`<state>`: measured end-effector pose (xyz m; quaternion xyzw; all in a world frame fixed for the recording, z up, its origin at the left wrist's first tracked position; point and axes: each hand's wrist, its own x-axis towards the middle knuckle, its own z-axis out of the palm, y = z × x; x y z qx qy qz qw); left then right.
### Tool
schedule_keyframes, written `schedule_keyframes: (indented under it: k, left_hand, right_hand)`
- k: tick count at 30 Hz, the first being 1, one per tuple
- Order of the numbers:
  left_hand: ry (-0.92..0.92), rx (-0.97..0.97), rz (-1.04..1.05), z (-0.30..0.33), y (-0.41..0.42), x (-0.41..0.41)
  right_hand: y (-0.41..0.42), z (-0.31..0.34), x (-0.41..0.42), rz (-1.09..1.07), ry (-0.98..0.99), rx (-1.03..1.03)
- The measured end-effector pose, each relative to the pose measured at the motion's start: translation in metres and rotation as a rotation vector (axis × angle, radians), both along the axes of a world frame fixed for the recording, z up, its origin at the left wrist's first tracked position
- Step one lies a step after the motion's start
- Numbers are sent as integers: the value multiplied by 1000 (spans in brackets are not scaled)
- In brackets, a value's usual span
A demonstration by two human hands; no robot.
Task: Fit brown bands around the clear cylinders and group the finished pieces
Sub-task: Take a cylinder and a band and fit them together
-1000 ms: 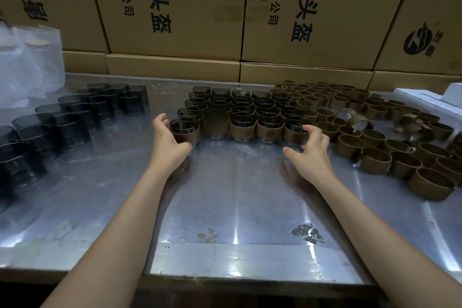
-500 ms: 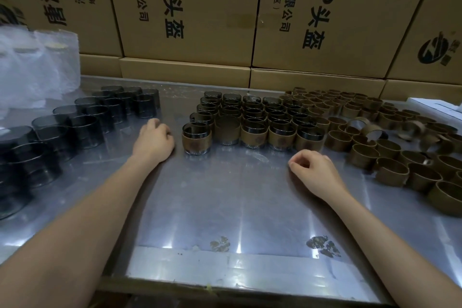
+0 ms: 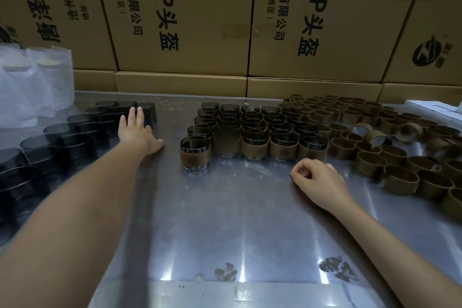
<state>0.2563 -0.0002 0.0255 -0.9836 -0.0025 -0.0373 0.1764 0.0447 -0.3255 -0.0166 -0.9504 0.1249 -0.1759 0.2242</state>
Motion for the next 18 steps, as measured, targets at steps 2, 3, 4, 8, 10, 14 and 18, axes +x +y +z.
schedule_keyframes:
  k: [2, 3, 4, 8, 10, 14, 18]
  left_hand:
    - [55, -11, -9, 6, 1, 3]
    - [83, -20, -10, 8, 2, 4]
    - [109, -30, -5, 8, 2, 5]
    - [87, -70, -26, 6, 6, 10]
    - [-8, -109, -97, 6, 8, 11]
    - [-76, -191, -184, 4, 9, 1]
    - [-93, -231, -176, -12, 7, -16]
  right_hand:
    - [1, 1, 0, 4, 7, 1]
    - [1, 1, -1, 6, 8, 1]
    - [2, 1, -1, 6, 7, 0]
    - [2, 1, -1, 5, 6, 0]
    - [1, 1, -1, -1, 7, -2]
    - [0, 1, 0, 0, 8, 7]
    - [0, 0, 0, -6, 4, 3]
